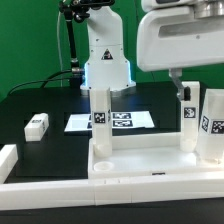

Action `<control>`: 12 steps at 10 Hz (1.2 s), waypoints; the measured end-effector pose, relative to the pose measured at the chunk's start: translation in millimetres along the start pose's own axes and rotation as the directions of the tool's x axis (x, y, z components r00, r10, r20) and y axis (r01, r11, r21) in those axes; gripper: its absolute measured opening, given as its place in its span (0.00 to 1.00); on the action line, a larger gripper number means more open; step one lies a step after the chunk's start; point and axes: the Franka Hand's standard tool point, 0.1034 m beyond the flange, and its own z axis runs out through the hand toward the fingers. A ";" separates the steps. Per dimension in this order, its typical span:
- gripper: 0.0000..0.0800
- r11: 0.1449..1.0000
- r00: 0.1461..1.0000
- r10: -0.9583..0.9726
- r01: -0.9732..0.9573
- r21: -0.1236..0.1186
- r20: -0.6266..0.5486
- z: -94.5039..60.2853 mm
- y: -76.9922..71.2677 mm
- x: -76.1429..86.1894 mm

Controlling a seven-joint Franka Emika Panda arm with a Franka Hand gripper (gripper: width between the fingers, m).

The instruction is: Assemble desk

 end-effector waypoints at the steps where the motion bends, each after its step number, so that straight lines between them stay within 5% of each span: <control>1: 0.81 1.000 0.998 0.021 -0.021 -0.002 0.055 3.9 -4.9 -6.1; 7: 0.80 0.999 0.995 0.036 -0.034 -0.025 0.097 15.4 -1.7 -7.0; 9: 0.36 0.999 0.995 0.037 -0.035 -0.025 0.097 15.3 -0.7 -6.7; 12: 0.36 0.999 0.994 0.048 -0.046 -0.026 0.097 15.2 0.0 -6.4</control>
Offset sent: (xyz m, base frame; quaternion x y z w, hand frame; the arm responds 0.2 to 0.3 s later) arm -0.0075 0.0136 -0.0160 0.0184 -0.0173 0.0122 0.9996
